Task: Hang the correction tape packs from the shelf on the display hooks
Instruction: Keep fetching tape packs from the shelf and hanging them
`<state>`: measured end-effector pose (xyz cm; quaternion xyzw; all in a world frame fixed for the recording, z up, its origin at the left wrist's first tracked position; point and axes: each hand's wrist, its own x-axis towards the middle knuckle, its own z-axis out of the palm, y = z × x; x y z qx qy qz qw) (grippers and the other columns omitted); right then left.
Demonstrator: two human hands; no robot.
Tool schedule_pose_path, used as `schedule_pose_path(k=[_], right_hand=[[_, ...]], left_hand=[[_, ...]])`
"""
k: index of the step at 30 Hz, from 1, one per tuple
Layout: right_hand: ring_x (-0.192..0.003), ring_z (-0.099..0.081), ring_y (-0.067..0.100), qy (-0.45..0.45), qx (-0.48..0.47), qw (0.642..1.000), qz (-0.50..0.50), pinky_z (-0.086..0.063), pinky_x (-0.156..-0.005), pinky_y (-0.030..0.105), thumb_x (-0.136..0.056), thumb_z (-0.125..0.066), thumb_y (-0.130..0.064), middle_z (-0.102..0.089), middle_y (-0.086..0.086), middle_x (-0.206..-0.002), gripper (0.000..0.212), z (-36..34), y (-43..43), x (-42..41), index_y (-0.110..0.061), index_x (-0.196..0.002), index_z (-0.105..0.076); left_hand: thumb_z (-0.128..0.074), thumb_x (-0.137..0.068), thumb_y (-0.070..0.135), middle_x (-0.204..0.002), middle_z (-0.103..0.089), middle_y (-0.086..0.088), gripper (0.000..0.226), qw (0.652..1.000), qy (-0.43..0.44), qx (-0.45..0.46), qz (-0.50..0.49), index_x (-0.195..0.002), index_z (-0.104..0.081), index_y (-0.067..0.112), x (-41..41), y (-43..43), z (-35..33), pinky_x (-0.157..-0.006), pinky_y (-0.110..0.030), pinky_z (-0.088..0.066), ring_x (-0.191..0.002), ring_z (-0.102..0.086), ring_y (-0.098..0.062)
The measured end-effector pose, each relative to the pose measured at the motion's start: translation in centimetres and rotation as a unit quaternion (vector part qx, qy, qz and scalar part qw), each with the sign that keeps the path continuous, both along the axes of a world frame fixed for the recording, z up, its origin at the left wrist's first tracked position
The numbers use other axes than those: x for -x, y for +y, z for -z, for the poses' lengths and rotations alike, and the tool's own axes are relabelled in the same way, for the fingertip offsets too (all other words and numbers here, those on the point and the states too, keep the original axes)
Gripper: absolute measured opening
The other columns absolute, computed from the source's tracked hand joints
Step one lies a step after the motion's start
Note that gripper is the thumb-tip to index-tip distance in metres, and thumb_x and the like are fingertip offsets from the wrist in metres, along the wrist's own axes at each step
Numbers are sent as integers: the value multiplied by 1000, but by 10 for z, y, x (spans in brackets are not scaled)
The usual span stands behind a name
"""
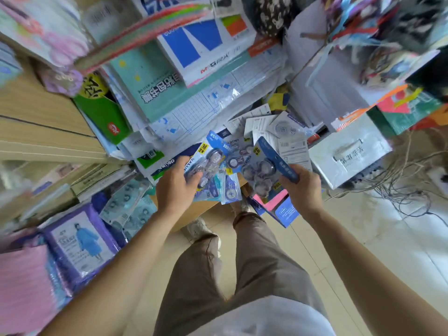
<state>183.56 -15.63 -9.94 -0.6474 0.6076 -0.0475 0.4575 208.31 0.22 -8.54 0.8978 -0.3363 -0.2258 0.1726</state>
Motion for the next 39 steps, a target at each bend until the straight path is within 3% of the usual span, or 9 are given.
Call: schedule_pose_path(k=[4,8,15,18,21,23,28,32,39], right_hand=[[-47,-44,8,-38,65,997,-21,-35,-50,28,-88,-65,-6,-51,-9,-56,16,-68,1,-23,-16,-101,-69],[-45,-49,1,-88,124,987,-53,-33,-45,16,-89,-67,-8,-50,-6,-52,8,-136,1,-49,-14,-95,-69],[-55,-55,22,-174,270,941,-104,-33,-50,21,-83,-75,-11,-61,10,-58,5,-254,-8,-100,-12,-80,-70],[-64,-66,31,-247,284,920,-107,-52,-55,39,-81,-72,-29,-67,10,-65,14,-300,-15,-120,-15,-84,-69],[-66,-69,28,-318,311,888,-118,-56,-61,51,-83,-75,-19,-72,10,-73,7,-351,-18,-138,-22,-86,-70],[-65,-68,22,-364,335,860,-122,-57,-63,48,-82,-77,-8,-74,7,-75,22,-388,-17,-152,-28,-90,-71],[-63,-60,-4,-468,328,806,-157,-51,-62,19,-85,-77,-7,-71,-21,-73,25,-466,-19,-193,-31,-88,-69],[-73,-66,3,-525,318,772,-161,-52,-69,23,-86,-77,-10,-75,-8,-84,20,-520,-16,-221,-29,-89,-70],[-82,-69,10,-594,301,726,-172,-54,-74,29,-88,-73,-10,-76,-10,-87,17,-600,-21,-258,-27,-88,-73]], left_hand=[[-73,-91,30,-120,-71,-12,41,996,-29,83,-11,-126,-62,12,-8,15,-77,-79,-40,-50,-106,-67,-36],[-78,-88,30,-111,-75,-11,38,985,-93,144,-5,-120,-67,13,-22,29,-154,-72,-36,-49,-97,-70,-34],[-75,-82,38,-94,-77,2,32,950,-178,256,-10,-110,-69,24,-52,46,-284,-68,-34,-54,-81,-71,-25],[-75,-80,41,-96,-76,5,34,932,-189,307,-36,-110,-70,25,-66,57,-329,-74,-37,-56,-84,-71,-22],[-77,-79,41,-92,-76,5,35,906,-204,367,-53,-109,-69,24,-76,68,-372,-72,-37,-56,-80,-71,-18],[-82,-81,36,-87,-73,11,32,885,-212,411,-56,-107,-70,20,-82,73,-400,-71,-30,-55,-75,-67,-3],[-80,-85,33,-90,-67,16,31,832,-254,489,-57,-108,-66,16,-105,83,-459,-67,-26,-51,-79,-63,-3],[-79,-83,35,-89,-67,21,33,792,-278,540,-68,-107,-65,18,-131,88,-502,-70,-34,-55,-78,-64,-2],[-79,-83,39,-90,-67,34,27,715,-317,621,-52,-94,-57,50,-163,95,-583,-72,-32,-56,-79,-64,6]])
